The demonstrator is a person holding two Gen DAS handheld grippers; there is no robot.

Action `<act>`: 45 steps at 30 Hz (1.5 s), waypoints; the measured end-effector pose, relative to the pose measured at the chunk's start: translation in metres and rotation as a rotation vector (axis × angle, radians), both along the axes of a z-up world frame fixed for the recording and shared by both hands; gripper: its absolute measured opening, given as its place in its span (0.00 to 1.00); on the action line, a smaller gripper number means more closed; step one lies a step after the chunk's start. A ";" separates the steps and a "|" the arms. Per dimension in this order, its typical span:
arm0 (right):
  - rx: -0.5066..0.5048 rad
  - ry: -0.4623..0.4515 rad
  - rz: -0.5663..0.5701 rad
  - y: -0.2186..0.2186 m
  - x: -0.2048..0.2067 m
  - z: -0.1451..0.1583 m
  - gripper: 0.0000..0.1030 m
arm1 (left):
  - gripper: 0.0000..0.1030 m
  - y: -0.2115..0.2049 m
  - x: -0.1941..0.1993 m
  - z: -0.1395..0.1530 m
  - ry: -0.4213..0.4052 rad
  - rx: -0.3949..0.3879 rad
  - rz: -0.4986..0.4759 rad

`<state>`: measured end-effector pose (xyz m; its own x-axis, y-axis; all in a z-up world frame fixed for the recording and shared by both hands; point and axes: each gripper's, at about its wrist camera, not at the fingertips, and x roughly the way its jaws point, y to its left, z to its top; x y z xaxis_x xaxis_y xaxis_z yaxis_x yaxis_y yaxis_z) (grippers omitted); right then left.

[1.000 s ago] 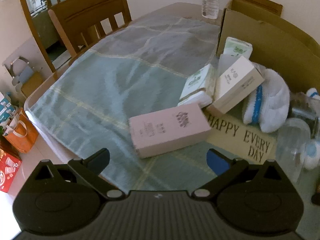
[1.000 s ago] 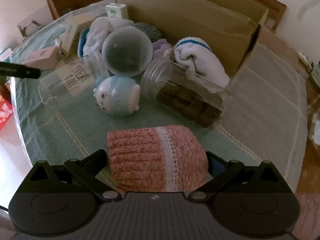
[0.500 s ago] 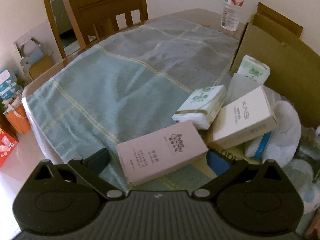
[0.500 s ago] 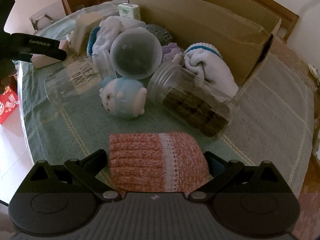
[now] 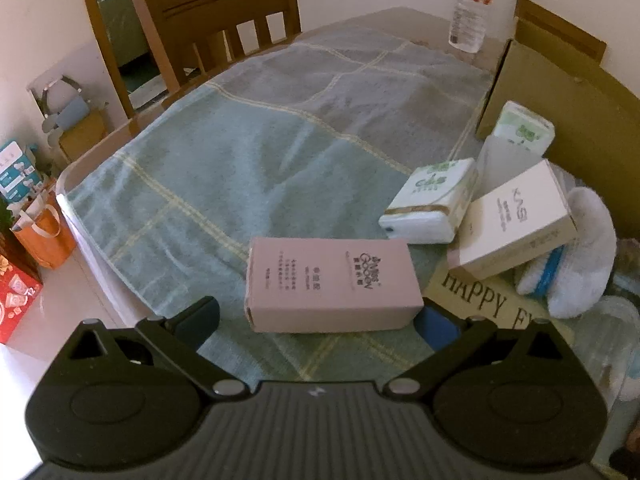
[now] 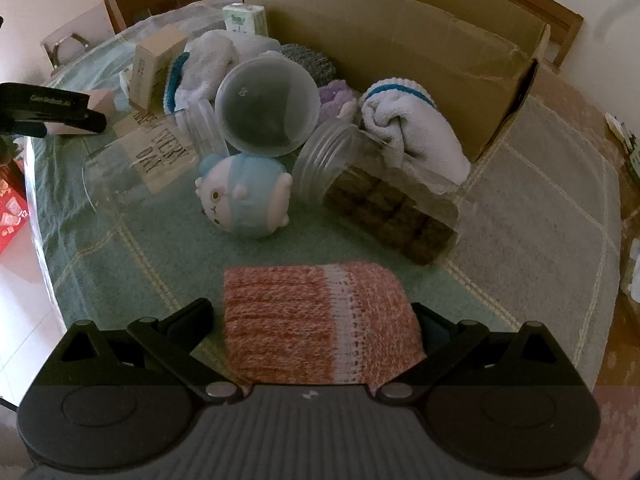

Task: Organize objects
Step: 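Grasp the pink box with the left tool while the right tool grasps the pink knit sleeve, then drop the pink box and pink knit sleeve into the cardboard box with both tools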

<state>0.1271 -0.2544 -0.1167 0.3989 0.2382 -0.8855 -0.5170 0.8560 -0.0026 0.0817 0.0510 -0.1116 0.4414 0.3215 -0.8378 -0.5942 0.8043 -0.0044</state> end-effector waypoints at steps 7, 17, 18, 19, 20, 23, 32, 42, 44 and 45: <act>-0.005 0.020 -0.013 -0.003 -0.002 0.002 0.99 | 0.92 0.001 0.010 -0.001 0.001 0.004 -0.015; -0.003 0.046 -0.113 -0.018 -0.002 0.014 0.83 | 0.81 0.004 0.018 0.005 0.018 0.025 -0.096; -0.004 0.046 -0.119 -0.013 -0.003 0.014 0.82 | 0.81 0.004 0.018 0.005 0.020 0.026 -0.107; -0.004 0.047 -0.127 -0.013 -0.004 0.015 0.82 | 0.81 0.004 0.018 0.007 0.022 0.023 -0.120; -0.002 0.049 -0.137 -0.013 -0.004 0.016 0.81 | 0.81 0.006 0.019 0.008 0.023 0.020 -0.131; 0.005 0.049 -0.179 -0.015 -0.007 0.021 0.79 | 0.81 0.008 0.020 0.014 0.031 0.019 -0.172; 0.004 0.055 -0.215 -0.012 0.011 0.035 0.72 | 0.81 0.006 0.029 0.055 0.051 0.025 -0.361; 0.047 -0.051 -0.228 -0.014 0.042 0.096 0.71 | 0.81 -0.003 0.081 0.112 -0.031 -0.007 -0.490; 0.056 -0.080 -0.227 -0.013 0.054 0.107 0.71 | 0.81 -0.010 0.102 0.123 -0.063 0.005 -0.523; 0.060 -0.101 -0.225 -0.012 0.062 0.114 0.71 | 0.81 -0.013 0.109 0.128 -0.074 0.008 -0.538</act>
<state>0.1888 -0.2667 -0.0027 0.5333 0.1849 -0.8255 -0.3135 0.9495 0.0101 0.1911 0.0375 0.0160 0.6030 0.0408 -0.7967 -0.0974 0.9950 -0.0227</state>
